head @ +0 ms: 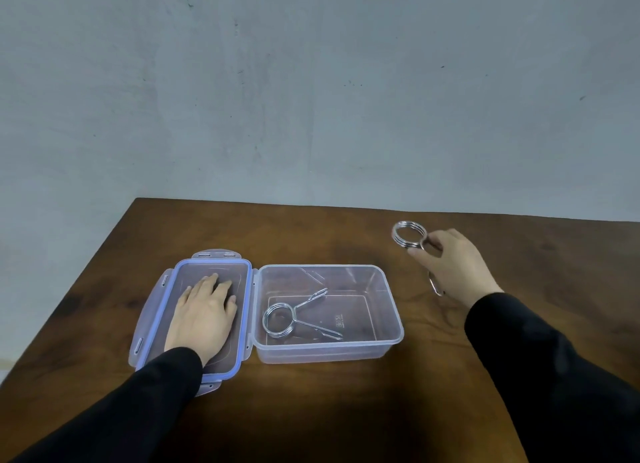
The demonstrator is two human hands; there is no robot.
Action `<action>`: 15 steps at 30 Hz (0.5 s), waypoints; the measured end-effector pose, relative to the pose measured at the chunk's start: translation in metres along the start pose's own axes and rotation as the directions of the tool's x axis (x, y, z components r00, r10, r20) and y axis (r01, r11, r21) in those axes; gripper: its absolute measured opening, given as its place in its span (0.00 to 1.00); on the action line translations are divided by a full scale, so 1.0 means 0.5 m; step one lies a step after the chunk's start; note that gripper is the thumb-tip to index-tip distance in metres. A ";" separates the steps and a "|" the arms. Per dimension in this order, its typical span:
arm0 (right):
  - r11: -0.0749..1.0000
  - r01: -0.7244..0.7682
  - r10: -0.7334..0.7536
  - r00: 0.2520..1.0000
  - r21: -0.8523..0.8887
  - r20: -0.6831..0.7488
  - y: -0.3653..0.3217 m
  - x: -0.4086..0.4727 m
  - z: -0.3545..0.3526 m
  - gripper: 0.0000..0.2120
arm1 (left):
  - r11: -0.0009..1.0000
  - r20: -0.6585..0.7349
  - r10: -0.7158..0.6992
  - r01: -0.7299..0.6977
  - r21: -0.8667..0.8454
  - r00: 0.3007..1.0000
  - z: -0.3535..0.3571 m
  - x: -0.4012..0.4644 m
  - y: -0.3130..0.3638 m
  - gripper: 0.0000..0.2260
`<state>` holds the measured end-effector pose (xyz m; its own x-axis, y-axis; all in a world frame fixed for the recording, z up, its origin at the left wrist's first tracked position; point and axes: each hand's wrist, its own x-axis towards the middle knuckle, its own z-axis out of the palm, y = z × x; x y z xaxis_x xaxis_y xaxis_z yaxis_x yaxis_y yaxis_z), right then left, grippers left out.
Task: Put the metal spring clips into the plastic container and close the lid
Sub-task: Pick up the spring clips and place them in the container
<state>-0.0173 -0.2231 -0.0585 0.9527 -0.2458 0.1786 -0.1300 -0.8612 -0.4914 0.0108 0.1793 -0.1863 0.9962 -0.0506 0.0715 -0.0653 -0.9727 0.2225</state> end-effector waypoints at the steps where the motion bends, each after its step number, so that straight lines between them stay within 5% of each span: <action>1: 0.997 0.076 -0.076 0.997 0.013 0.030 -0.040 0.004 -0.001 0.11 | 1.000 -0.001 0.001 -0.001 -0.004 1.000 0.000 0.000 0.001 0.19; 7: 0.862 0.499 -0.454 0.839 -0.092 0.300 -0.228 -0.024 0.087 0.17 | 0.999 -0.006 -0.008 0.007 -0.038 1.000 0.000 -0.001 -0.013 0.19; 15: 0.746 0.642 -0.503 0.716 -0.175 0.484 -0.248 -0.074 0.218 0.18 | 0.998 -0.031 0.002 -0.004 -0.057 1.000 0.003 -0.001 -0.006 0.20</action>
<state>-0.0066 -0.0586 -0.0972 0.8808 0.4720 -0.0374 0.4665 -0.8786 -0.1026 0.0106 0.1819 -0.1886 0.9937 -0.0456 0.1023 -0.0725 -0.9580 0.2775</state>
